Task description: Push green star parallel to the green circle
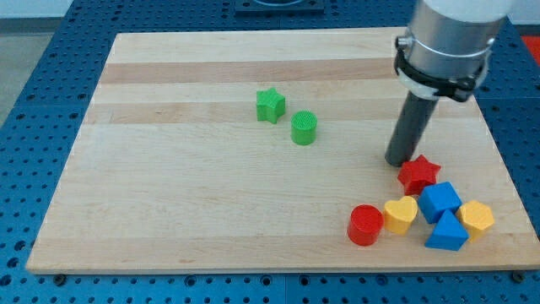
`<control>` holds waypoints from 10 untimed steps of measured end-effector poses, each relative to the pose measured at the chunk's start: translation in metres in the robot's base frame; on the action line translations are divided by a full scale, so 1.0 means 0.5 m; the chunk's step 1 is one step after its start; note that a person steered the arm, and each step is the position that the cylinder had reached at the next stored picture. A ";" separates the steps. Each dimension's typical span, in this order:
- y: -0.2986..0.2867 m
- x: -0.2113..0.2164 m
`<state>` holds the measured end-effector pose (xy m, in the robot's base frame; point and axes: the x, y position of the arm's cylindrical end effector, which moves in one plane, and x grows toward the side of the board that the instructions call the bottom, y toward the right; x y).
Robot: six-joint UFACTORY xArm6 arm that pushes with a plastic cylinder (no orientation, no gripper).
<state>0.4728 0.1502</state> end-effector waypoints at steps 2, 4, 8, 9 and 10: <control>-0.117 -0.159; -0.333 -0.245; -0.503 -0.102; -0.511 -0.078; -0.428 -0.076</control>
<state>0.4347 -0.0636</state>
